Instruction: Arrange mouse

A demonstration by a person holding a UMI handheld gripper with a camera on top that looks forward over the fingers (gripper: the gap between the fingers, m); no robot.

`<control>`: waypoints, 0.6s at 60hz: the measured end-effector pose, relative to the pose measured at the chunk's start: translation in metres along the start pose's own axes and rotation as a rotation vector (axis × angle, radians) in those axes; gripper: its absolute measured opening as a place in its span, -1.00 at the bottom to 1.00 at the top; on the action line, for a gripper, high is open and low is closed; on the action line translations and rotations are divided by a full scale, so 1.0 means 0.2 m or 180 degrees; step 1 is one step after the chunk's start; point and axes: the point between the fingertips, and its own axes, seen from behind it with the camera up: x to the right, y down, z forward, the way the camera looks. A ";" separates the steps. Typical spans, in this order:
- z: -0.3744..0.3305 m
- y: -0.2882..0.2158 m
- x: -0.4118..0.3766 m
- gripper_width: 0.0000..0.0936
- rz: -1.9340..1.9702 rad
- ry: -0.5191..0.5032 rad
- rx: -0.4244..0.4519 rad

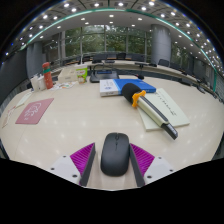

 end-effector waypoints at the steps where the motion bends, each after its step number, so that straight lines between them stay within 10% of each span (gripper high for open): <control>1: 0.01 0.00 0.00 0.34 -0.0008 0.0016 0.0005; 5: 0.03 -0.02 0.03 0.00 -0.0042 0.0097 0.0019; 19: 0.05 -0.03 0.03 -0.26 -0.0082 0.0140 0.0005; 36: -0.18 -0.46 -0.09 -0.29 0.0009 0.0405 0.0365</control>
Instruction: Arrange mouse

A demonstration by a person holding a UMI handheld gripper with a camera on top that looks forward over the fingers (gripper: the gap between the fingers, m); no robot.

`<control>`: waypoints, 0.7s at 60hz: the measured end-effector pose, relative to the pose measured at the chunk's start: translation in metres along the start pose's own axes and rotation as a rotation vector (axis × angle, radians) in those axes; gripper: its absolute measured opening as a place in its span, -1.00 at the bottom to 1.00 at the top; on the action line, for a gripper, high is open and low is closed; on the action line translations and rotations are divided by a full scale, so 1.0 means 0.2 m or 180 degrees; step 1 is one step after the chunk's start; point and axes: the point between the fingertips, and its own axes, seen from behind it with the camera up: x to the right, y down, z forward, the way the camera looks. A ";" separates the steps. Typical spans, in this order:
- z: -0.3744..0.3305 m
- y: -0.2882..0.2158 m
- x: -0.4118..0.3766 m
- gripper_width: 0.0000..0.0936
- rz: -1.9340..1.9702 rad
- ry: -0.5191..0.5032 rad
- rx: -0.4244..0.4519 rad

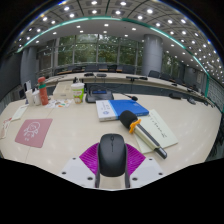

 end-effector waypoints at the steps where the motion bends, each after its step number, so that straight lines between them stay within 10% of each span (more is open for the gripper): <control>1: -0.02 -0.06 -0.03 -0.29 0.0005 0.0008 0.0048; 18: -0.12 -0.72 -1.02 -0.29 -0.0012 -0.0273 0.0490; 42: 0.51 -0.07 -2.17 -0.27 -0.0055 -0.0591 -0.0362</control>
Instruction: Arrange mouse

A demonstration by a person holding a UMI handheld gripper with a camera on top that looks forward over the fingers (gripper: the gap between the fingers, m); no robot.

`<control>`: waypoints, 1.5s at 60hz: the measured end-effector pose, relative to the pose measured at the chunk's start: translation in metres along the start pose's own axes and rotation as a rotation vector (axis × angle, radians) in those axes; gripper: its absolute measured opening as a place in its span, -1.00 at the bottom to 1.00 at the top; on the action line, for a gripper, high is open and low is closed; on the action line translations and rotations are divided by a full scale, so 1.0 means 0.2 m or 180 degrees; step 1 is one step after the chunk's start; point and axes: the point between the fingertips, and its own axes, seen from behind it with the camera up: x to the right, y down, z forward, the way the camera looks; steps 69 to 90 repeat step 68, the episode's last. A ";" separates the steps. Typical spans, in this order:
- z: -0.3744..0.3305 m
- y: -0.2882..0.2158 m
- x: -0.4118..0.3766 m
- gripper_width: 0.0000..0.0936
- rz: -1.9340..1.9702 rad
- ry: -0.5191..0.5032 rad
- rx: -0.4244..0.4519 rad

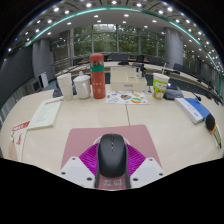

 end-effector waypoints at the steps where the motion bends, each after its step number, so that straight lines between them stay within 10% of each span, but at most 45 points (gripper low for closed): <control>1: 0.01 0.02 -0.01 -0.24 -0.0015 0.0017 -0.0012; 11: 0.05 0.10 -0.03 0.09 0.0018 0.0010 -0.0162; 17: -0.05 0.08 -0.04 0.85 0.0043 -0.0036 -0.0209; 53: -1.67 -0.01 -0.08 0.83 -0.0002 0.0161 0.0285; 90: -1.93 0.14 -0.04 0.83 -0.0042 0.0213 0.0331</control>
